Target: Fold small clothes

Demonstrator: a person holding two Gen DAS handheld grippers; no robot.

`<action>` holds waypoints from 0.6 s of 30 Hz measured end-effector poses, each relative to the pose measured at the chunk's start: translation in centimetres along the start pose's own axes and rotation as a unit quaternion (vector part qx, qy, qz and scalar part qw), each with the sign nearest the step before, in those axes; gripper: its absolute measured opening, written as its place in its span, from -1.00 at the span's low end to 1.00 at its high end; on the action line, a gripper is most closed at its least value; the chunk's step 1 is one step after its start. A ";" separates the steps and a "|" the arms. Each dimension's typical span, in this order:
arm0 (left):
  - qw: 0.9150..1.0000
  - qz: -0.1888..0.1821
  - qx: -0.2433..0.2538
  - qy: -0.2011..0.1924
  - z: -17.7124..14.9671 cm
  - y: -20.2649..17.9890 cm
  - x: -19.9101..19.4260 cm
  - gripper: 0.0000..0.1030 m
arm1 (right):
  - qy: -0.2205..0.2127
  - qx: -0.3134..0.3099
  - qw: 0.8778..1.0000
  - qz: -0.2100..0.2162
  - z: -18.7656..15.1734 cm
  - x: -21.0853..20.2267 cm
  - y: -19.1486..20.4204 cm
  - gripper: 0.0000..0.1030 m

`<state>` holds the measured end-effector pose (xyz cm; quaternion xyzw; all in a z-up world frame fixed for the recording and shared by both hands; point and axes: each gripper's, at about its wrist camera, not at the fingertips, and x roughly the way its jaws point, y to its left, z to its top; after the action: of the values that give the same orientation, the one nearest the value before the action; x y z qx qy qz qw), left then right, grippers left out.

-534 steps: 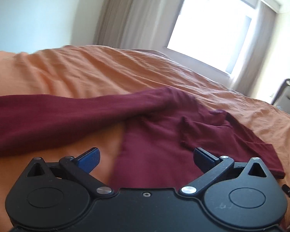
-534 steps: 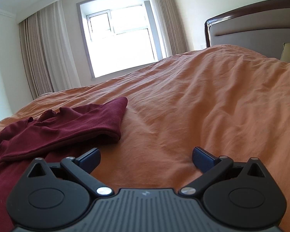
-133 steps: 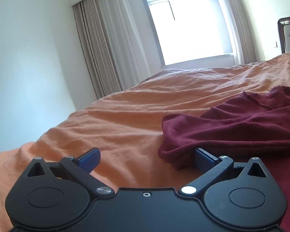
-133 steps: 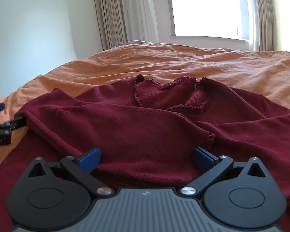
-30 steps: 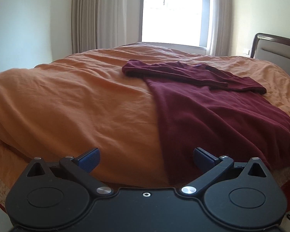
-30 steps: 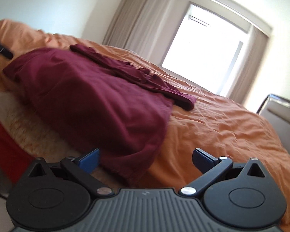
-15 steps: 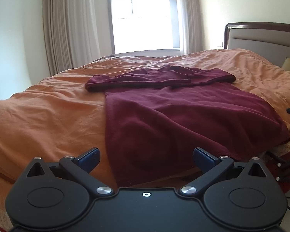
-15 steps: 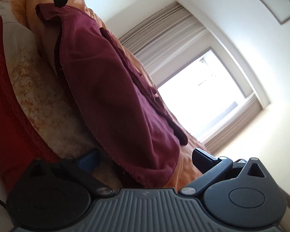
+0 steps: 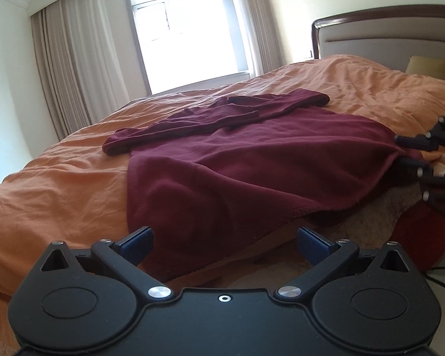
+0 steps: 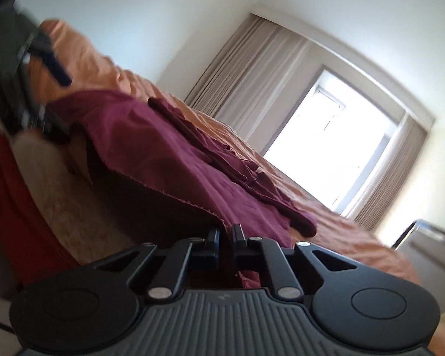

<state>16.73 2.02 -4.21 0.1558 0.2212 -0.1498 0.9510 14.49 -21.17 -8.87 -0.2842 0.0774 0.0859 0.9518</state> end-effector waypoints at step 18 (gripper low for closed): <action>0.972 0.058 0.212 -0.088 -0.2 -6.8 2.7 0.71 | 0.017 0.040 0.998 0.035 0.4 -0.9 -1.2 -0.82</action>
<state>16.52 -4.66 -7.18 0.3523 0.0900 -0.1507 0.9193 13.87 -22.10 -7.74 -0.2445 0.1064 0.1114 0.9573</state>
